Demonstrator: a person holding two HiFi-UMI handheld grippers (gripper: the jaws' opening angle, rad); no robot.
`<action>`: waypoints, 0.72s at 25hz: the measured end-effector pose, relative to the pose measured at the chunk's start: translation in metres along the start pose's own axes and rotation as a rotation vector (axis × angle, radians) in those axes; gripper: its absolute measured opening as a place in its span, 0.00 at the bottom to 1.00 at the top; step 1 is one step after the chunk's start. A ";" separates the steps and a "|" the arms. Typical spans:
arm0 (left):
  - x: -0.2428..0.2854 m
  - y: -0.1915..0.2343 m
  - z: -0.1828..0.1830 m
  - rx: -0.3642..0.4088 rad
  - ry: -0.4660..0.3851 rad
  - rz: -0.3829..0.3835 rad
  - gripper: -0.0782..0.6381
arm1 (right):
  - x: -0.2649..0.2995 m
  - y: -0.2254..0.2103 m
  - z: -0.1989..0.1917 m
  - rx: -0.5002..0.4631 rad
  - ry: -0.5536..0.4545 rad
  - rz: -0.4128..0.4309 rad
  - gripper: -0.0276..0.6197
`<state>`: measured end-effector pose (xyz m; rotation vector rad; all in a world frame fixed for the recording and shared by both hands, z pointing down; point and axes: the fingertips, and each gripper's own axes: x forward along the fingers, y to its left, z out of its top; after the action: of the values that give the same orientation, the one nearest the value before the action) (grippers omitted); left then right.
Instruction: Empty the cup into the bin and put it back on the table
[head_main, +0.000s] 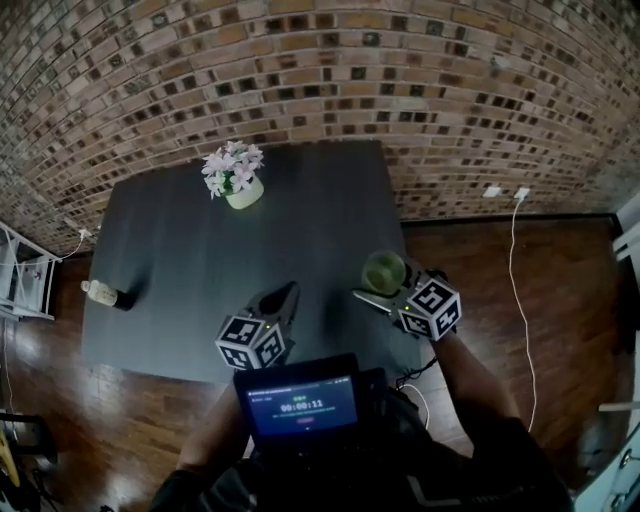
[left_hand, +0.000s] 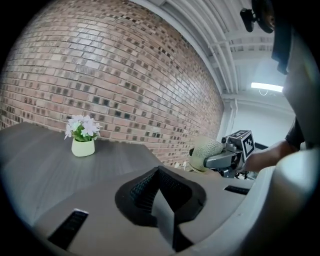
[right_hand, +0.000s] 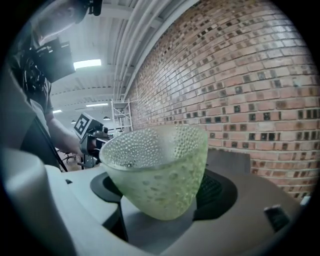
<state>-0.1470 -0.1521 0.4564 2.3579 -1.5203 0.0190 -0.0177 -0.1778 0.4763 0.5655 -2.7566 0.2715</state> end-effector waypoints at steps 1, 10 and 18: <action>0.004 -0.005 0.002 0.006 -0.001 -0.017 0.10 | -0.007 -0.004 0.001 0.007 -0.007 -0.017 0.65; 0.039 -0.053 0.011 0.038 -0.002 -0.129 0.10 | -0.087 -0.047 -0.004 0.027 0.000 -0.158 0.65; 0.062 -0.080 0.018 0.055 0.007 -0.192 0.10 | -0.159 -0.091 -0.024 0.065 0.054 -0.274 0.65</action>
<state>-0.0522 -0.1821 0.4297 2.5350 -1.2993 0.0239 0.1644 -0.1982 0.4563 0.9276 -2.5858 0.3068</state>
